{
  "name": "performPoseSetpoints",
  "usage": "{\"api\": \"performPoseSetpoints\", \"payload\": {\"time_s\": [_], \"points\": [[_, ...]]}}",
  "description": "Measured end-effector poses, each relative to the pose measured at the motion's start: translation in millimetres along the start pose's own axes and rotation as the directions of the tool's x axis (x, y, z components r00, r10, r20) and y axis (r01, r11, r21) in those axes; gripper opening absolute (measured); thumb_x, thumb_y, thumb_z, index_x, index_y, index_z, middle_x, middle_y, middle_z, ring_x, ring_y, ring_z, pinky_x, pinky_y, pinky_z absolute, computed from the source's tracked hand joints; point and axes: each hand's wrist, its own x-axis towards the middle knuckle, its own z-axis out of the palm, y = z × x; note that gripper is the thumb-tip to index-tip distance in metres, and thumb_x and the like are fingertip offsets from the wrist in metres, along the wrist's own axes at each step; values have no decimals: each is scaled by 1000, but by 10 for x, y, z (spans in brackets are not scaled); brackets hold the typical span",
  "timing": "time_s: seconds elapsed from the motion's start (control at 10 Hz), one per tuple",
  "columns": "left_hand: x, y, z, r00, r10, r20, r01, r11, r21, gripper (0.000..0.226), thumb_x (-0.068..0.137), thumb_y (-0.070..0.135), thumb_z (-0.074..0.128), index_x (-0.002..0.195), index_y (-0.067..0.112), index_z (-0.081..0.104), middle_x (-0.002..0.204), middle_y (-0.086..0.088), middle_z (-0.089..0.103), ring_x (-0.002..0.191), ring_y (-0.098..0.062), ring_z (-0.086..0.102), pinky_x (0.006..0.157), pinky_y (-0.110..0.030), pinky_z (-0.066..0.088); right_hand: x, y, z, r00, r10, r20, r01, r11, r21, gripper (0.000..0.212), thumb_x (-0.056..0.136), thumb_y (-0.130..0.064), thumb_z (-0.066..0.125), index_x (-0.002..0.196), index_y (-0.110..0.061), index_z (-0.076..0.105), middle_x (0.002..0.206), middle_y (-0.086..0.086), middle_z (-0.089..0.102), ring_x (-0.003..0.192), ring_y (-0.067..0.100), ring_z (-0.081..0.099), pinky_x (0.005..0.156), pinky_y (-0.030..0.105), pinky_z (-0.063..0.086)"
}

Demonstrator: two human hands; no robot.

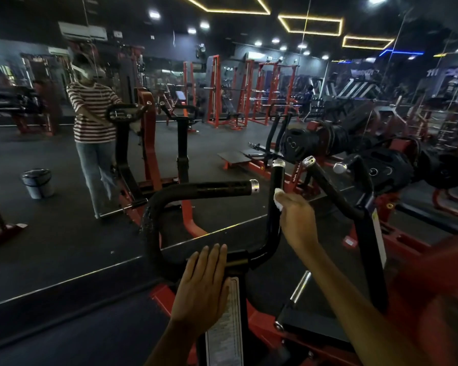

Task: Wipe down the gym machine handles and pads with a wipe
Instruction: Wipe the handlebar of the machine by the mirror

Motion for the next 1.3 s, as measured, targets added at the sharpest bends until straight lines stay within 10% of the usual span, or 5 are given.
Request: {"api": "performPoseSetpoints", "payload": {"time_s": [0.2, 0.4, 0.5, 0.8, 1.3], "points": [[-21, 8, -54, 1000, 10, -29, -10, 1000, -16, 56, 101, 34, 11, 142, 2, 30, 144, -16, 43, 134, -31, 41, 111, -46, 20, -838, -317, 10, 969, 208, 131, -233, 948, 217, 47, 90, -23, 33, 118, 1, 61, 121, 16, 61, 117, 25, 53, 99, 13, 29], [-29, 23, -108, 1000, -20, 19, 20, 1000, -14, 55, 101, 36, 12, 141, 3, 30, 141, -16, 47, 133, -29, 39, 114, -43, 15, -1328, -593, 192, 988, 137, 70, -147, 975, 168, 27, 95, -37, 39, 105, -32, 63, 105, -3, 66, 98, -1, 57, 92, 10, 42], [-33, 25, -101, 1000, -10, 6, 10, 1000, 2, 55, 101, 36, 11, 141, 3, 29, 139, -16, 49, 130, -30, 44, 113, -43, 17, -1366, -670, 97, 994, 49, 96, -69, 974, 214, 25, 94, -32, 45, 101, -24, 68, 97, -3, 68, 90, 7, 65, 83, 13, 49], [-2, -2, -58, 999, -21, 33, 20, 1000, 12, 57, 101, 37, 11, 140, 5, 35, 133, -13, 55, 121, -30, 54, 110, -43, 22, 471, -61, -358, 863, 490, -124, -396, 808, 436, 22, 89, 6, 50, 105, 4, 66, 105, 15, 67, 93, 18, 63, 64, -4, 38], [35, 9, -57, 999, -40, 8, 40, 999, 5, 59, 100, 37, 12, 139, 3, 41, 131, -14, 56, 118, -31, 55, 107, -44, 27, 243, 53, 44, 881, 445, 163, -474, 838, 269, 26, 77, 12, 53, 54, 2, 50, 53, 8, 46, 55, 21, 47, 51, 30, 37]]}}
